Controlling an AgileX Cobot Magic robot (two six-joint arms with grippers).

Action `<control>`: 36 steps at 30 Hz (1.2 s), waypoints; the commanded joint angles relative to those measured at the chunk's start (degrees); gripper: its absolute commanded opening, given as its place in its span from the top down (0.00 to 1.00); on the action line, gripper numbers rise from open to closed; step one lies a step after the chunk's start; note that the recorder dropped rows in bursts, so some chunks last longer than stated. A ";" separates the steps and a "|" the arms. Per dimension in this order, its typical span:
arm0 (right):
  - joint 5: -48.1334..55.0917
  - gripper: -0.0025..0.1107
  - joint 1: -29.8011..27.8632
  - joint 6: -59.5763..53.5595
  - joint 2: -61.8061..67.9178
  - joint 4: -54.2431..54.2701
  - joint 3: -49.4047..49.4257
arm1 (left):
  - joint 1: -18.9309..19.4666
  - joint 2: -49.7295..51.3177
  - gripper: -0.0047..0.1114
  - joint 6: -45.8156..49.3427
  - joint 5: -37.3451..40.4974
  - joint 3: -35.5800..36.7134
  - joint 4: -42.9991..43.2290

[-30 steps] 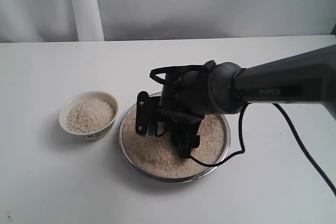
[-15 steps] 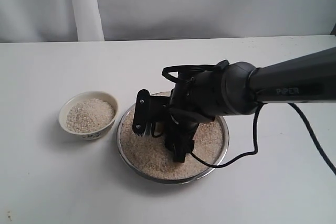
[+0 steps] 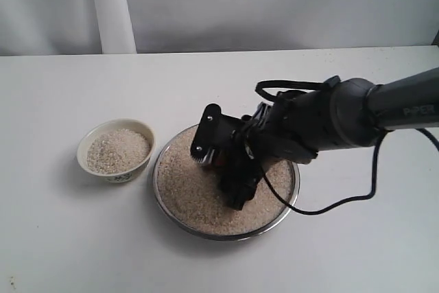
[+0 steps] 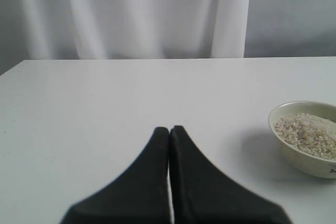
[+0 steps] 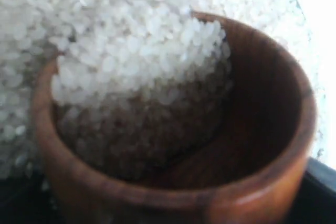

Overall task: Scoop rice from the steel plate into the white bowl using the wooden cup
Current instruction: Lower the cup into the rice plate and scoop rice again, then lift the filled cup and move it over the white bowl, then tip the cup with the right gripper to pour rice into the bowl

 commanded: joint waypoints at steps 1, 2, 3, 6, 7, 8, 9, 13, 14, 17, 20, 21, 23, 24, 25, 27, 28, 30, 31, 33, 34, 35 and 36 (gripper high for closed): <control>-9.16 0.98 -2.91 0.53 -3.55 4.19 5.27 | -0.15 -0.14 0.96 -0.22 -0.33 0.09 0.02; -10.88 0.98 -3.25 0.53 -4.37 4.99 6.08 | -0.15 -0.14 0.96 -0.22 -0.33 0.09 0.02; -13.98 0.98 -3.77 0.53 -5.95 6.55 7.20 | -0.15 -0.14 0.96 -0.22 -0.33 0.09 0.02; -17.80 0.98 -3.77 0.53 -8.69 8.96 8.03 | -0.15 -0.14 0.96 -0.22 -0.33 0.09 0.02; -18.57 0.98 -3.77 0.64 -10.18 9.09 8.03 | -0.15 -0.14 0.96 -0.22 -0.33 0.09 0.02; -18.68 0.98 -3.77 0.79 -10.98 9.09 8.03 | -0.15 -0.14 0.96 -0.22 -0.33 0.09 0.02; -19.40 0.98 -3.77 1.90 -12.46 9.09 8.03 | -0.15 -0.14 0.96 -0.22 -0.33 0.09 0.02; -21.85 0.98 -3.77 2.28 -16.31 9.09 8.03 | -0.15 -0.14 0.96 -0.22 -0.33 0.09 0.02; -22.95 0.98 -3.67 2.28 -17.03 9.09 7.93 | -0.15 -0.14 0.96 -0.22 -0.33 0.09 0.02; -13.83 0.98 -1.97 3.04 -16.69 8.96 1.21 | -0.15 -0.14 0.96 -0.22 -0.33 0.09 0.02; -8.62 0.98 -0.26 2.89 -15.59 8.79 -4.42 | -0.15 -0.14 0.96 -0.22 -0.33 0.09 0.02; -3.85 0.98 0.99 2.89 -13.95 8.51 -9.37 | -0.15 -0.14 0.96 -0.22 -0.33 0.09 0.02; 3.03 0.98 3.26 2.68 -10.14 6.93 -16.63 | -0.15 -0.14 0.96 -0.22 -0.33 0.09 0.02; 5.87 0.98 4.10 2.78 -8.19 5.36 -19.74 | -0.15 -0.14 0.96 -0.22 -0.33 0.09 0.02; 7.77 0.98 4.97 2.78 -6.79 4.55 -21.80 | -0.15 -0.14 0.96 -0.22 -0.33 0.09 0.02; 11.67 0.98 6.46 2.89 -3.14 2.48 -26.43 | -0.15 -0.14 0.96 -0.22 -0.33 0.09 0.02; 13.74 0.98 7.27 2.89 -1.28 1.55 -28.98 | -0.15 -0.14 0.96 -0.22 -0.33 0.09 0.02; 17.49 0.98 8.72 2.89 2.46 -0.48 -34.02 | -0.15 -0.14 0.96 -0.22 -0.33 0.09 0.02; 19.19 0.98 9.18 2.89 3.96 -1.36 -36.51 | -0.15 -0.14 0.96 -0.22 -0.33 0.09 0.02; 25.11 0.98 11.00 2.89 8.97 -4.36 -43.22 | -0.15 -0.14 0.96 -0.22 -0.33 0.09 0.02; 27.23 0.98 11.57 2.59 10.64 -5.91 -45.46 | -0.15 -0.14 0.96 -0.22 -0.33 0.09 0.02; 30.83 0.98 12.66 1.31 13.56 -9.06 -49.15 | -0.15 -0.14 0.96 -0.22 -0.33 0.09 0.02; 33.73 0.98 13.74 -0.26 16.44 -11.69 -52.42 | -0.15 -0.14 0.96 -0.22 -0.33 0.09 0.02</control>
